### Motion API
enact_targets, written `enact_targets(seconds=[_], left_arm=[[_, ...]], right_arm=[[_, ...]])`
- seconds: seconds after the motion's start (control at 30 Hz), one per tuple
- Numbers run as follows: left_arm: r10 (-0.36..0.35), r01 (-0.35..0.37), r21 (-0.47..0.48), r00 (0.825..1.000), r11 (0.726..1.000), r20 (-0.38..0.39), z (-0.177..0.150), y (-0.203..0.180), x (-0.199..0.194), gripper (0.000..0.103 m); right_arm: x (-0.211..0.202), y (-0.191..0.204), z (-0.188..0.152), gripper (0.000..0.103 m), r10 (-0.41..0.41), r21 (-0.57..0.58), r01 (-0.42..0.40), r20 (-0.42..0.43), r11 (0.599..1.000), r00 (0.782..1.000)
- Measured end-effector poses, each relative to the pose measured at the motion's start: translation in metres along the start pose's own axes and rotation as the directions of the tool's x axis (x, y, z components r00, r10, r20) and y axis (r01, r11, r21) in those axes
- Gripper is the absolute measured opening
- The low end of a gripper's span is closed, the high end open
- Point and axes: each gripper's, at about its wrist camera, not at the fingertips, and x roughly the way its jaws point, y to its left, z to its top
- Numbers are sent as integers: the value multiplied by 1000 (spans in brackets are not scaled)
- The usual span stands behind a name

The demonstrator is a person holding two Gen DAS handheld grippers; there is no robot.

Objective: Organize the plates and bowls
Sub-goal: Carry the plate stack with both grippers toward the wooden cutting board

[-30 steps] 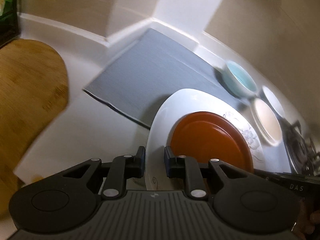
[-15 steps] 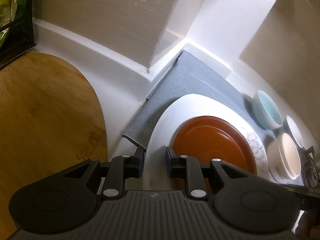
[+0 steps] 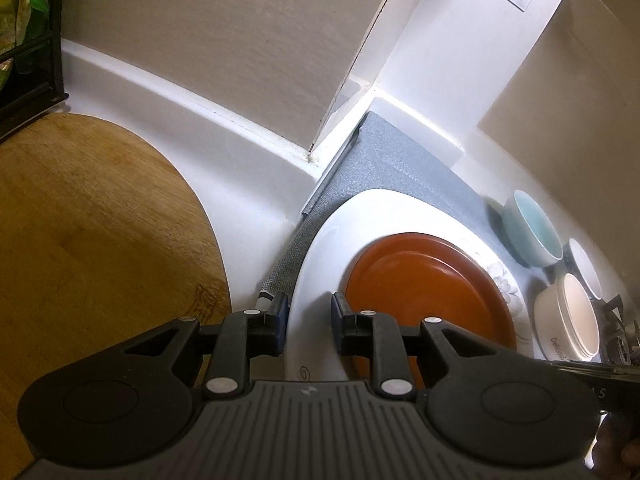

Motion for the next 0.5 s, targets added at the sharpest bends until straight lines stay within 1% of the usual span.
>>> enact_targets(seconds=[0.1, 0.17, 0.23, 0.27, 0.33, 0.4, 0.5], left_arm=[[32, -32, 14, 999, 999, 16, -1, -3, -5, 27], [48, -49, 18, 998, 999, 32, 0, -5, -10, 33], [63, -65, 29, 996, 997, 57, -1, -7, -17, 42], [72, -75, 34, 995, 997, 73, -1, -9, -22, 45], [85, -90, 45, 991, 995, 102, -3, -14, -30, 55], [96, -103, 55, 987, 993, 127, -6, -20, -37, 60], [112, -122, 60, 982, 991, 153, -12, -29, -45, 62]], right_arm=[[0, 0, 0, 30, -5, 4, 5, -8, 1000, 1000], [-1, 2, -1, 31, -23, 11, 23, -2, 1000, 1000], [-4, 2, -3, 32, -37, 12, 37, 1, 999, 999], [-5, 2, -3, 35, -43, 11, 43, 2, 999, 999], [-12, -1, -5, 40, -58, 11, 57, 19, 998, 998], [-20, -7, -7, 42, -69, 13, 68, 40, 998, 997], [-32, -16, -12, 44, -62, 25, 61, 68, 998, 996]])
